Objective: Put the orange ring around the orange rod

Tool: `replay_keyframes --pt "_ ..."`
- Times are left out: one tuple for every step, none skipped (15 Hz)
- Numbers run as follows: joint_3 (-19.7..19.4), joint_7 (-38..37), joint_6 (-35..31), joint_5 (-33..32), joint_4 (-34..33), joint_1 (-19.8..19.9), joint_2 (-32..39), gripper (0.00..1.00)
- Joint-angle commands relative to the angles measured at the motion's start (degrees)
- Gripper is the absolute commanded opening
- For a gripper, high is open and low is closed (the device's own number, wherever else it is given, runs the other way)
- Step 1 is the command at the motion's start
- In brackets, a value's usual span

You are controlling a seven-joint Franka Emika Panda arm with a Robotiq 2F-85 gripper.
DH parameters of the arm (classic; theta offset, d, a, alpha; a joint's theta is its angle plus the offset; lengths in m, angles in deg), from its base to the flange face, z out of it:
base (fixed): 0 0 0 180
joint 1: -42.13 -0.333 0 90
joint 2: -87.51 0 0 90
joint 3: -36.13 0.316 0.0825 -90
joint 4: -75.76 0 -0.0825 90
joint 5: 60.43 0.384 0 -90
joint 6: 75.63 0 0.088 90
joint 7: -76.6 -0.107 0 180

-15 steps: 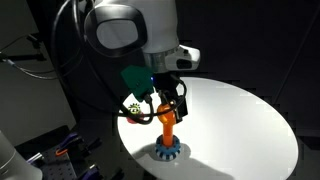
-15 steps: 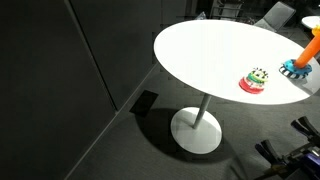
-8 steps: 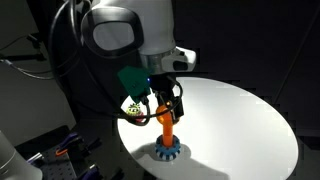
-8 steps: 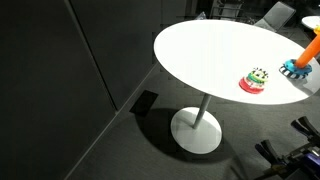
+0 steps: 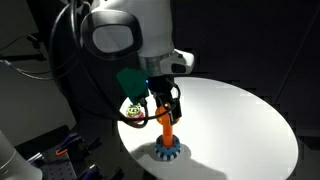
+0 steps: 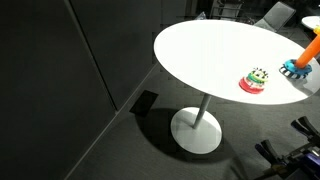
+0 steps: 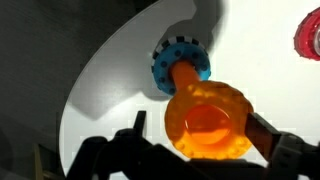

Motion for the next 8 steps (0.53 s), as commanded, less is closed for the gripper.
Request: replay_keyframes --pt "-0.3 1.5 0.7 1.2 0.2 -0.5 -0.5 1.00" --pt "-0.2 1.4 0.6 1.0 0.2 -0.5 -0.4 1.00" --pt "-0.2 1.3 0.6 0.9 0.2 -0.5 -0.4 1.00" --pt "-0.2 1.3 0.5 0.8 0.3 -0.6 -0.4 1.00" --pt "-0.1 1.2 0.4 0.7 0.3 -0.6 -0.4 1.00" --pt "-0.1 1.0 0.3 0.5 0.3 -0.6 -0.4 1.00" --pt "-0.1 1.0 0.3 0.5 0.3 -0.6 -0.3 1.00" --pt "-0.1 0.9 0.2 0.4 0.4 -0.6 -0.2 1.00"
